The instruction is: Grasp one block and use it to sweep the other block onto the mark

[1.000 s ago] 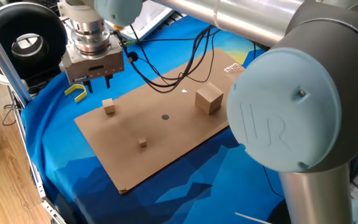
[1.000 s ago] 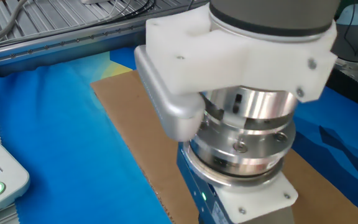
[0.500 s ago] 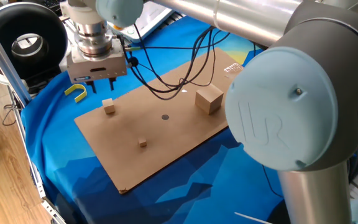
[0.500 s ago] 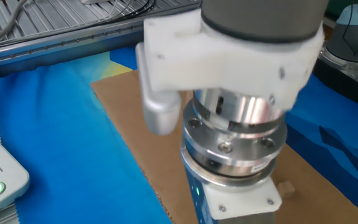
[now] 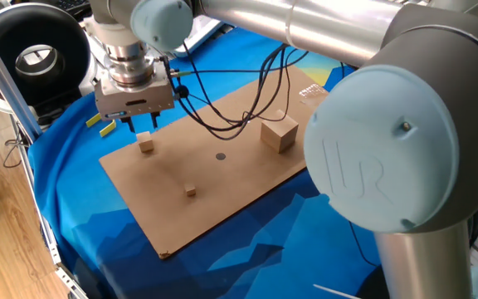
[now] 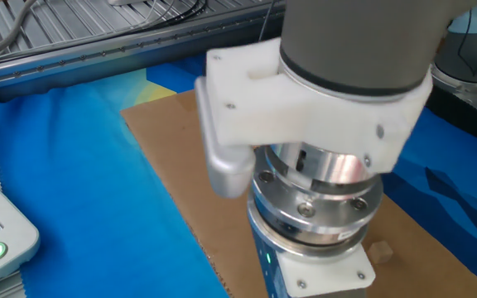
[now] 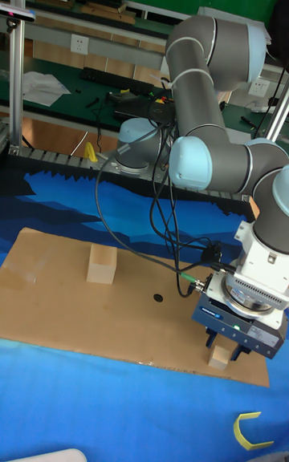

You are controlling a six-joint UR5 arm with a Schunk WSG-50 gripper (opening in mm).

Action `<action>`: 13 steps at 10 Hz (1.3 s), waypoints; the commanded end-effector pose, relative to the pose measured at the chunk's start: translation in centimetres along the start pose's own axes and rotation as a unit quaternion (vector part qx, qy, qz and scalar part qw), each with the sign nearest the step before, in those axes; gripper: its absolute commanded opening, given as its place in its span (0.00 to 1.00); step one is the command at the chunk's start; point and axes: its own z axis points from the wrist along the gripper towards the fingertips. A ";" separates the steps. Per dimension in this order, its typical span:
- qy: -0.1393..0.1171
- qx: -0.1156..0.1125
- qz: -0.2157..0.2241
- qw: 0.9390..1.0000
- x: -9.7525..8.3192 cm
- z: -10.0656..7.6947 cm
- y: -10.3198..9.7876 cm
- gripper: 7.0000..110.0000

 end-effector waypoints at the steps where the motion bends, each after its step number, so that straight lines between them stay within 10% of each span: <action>1: 0.000 -0.019 0.005 1.000 0.4 0.9 0.3 0.36; 13: -0.019 -0.025 -0.008 0.999 0.1 1.9 0.1 0.36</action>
